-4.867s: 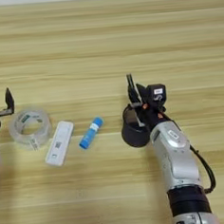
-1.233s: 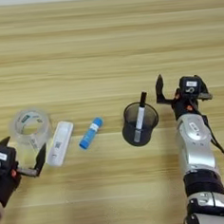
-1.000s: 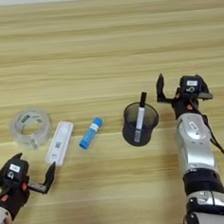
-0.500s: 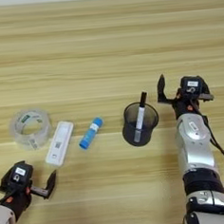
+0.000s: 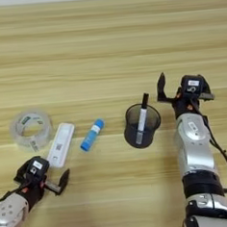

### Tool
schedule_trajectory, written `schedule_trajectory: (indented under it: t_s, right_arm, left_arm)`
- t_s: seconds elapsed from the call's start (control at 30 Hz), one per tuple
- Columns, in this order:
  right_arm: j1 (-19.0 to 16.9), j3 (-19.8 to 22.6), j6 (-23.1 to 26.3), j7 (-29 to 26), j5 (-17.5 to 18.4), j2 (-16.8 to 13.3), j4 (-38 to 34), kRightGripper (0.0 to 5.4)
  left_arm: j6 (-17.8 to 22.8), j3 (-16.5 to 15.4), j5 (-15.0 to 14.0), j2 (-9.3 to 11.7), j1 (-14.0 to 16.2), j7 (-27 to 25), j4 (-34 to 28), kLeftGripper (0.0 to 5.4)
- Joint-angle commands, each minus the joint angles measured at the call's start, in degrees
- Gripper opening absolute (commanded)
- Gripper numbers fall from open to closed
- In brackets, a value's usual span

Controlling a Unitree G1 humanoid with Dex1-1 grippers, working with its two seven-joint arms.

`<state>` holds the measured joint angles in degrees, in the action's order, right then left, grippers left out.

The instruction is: Move the objects on the table

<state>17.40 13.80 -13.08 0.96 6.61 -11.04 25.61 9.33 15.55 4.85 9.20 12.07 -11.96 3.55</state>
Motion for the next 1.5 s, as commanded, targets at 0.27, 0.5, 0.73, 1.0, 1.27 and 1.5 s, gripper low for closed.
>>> schedule_trajectory:
  t_s: [0.27, 0.5, 0.73, 1.0, 1.27, 1.5]
  right_arm:
    - [-1.00, -0.13, 1.99, 0.59, -0.33, 0.82, -2.72, 5.38]
    - [-1.03, -0.16, 2.56, 0.66, -0.56, 1.11, -3.49, 5.38]
    - [-0.79, -0.08, 2.59, 0.56, -0.55, 1.07, -3.24, 5.40]
    - [-0.92, -0.02, 2.63, 0.51, -0.49, 1.03, -3.43, 5.40]
    - [-0.99, -0.15, 2.84, 0.63, -0.60, 1.18, -3.80, 5.40]
    - [-1.03, -0.20, 3.01, 0.70, -0.71, 1.28, -4.05, 5.40]
  left_arm:
    - [2.75, 1.36, 3.38, 0.18, -3.99, 0.66, 8.18, 5.40]
    - [0.92, 0.91, 3.18, -0.86, -7.33, 0.97, 13.84, 5.40]
    - [1.97, 0.64, 3.96, -1.12, -8.33, 2.28, 15.89, 5.22]
    - [1.73, 0.99, 4.17, -1.10, -8.78, 2.98, 17.19, 4.30]
    - [1.67, 1.24, 4.47, -0.77, -8.19, 3.28, 15.05, 3.60]
    - [2.04, 1.14, 4.97, -0.98, -7.62, 3.44, 12.71, 3.01]
